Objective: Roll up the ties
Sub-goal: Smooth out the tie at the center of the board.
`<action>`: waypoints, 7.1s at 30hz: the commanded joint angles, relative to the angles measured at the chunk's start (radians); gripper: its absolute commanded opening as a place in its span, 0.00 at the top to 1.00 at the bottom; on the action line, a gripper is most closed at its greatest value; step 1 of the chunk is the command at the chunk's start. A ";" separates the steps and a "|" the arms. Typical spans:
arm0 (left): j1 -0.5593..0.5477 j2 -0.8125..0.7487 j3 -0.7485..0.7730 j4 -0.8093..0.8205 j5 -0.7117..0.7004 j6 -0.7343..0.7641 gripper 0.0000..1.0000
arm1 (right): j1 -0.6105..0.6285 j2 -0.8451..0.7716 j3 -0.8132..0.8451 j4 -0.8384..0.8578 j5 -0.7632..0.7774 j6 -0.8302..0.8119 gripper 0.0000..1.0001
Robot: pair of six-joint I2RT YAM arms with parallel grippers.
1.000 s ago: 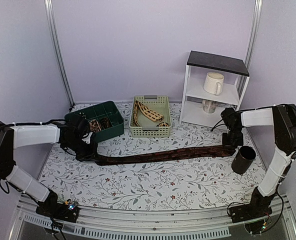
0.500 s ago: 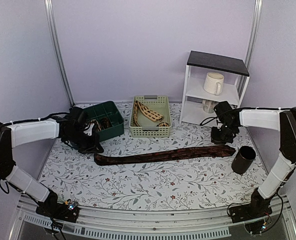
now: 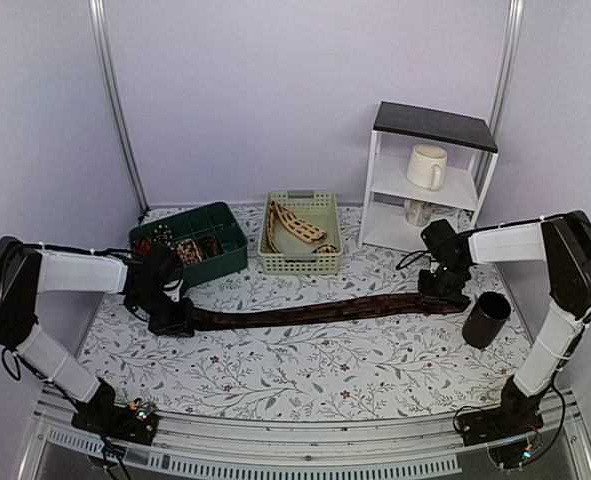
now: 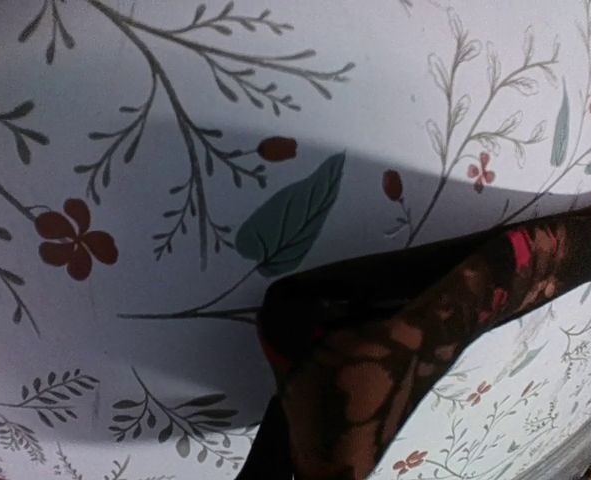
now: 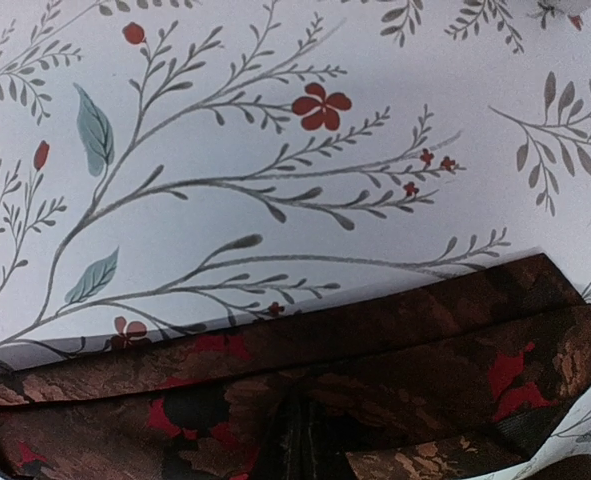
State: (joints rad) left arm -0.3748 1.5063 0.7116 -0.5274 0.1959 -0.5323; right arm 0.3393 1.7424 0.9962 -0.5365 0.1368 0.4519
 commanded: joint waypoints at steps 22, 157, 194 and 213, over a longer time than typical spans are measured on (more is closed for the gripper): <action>-0.012 0.005 0.140 0.023 0.069 0.010 1.00 | -0.019 -0.006 -0.042 0.000 0.068 -0.087 0.98; -0.015 -0.034 -0.060 0.292 0.079 -0.002 1.00 | 0.438 0.183 0.383 0.134 -0.267 0.072 0.94; 0.125 -0.203 -0.119 0.253 0.164 0.004 0.88 | 0.556 0.360 0.580 0.234 -0.365 0.185 1.00; 0.142 -0.143 -0.204 0.377 0.204 0.004 0.70 | 0.636 0.687 0.839 0.433 -0.607 0.347 1.00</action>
State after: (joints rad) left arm -0.2447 1.3468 0.5201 -0.1852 0.4107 -0.5392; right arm 0.9527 2.3474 1.7737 -0.1310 -0.4248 0.7845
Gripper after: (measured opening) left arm 0.299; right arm 0.007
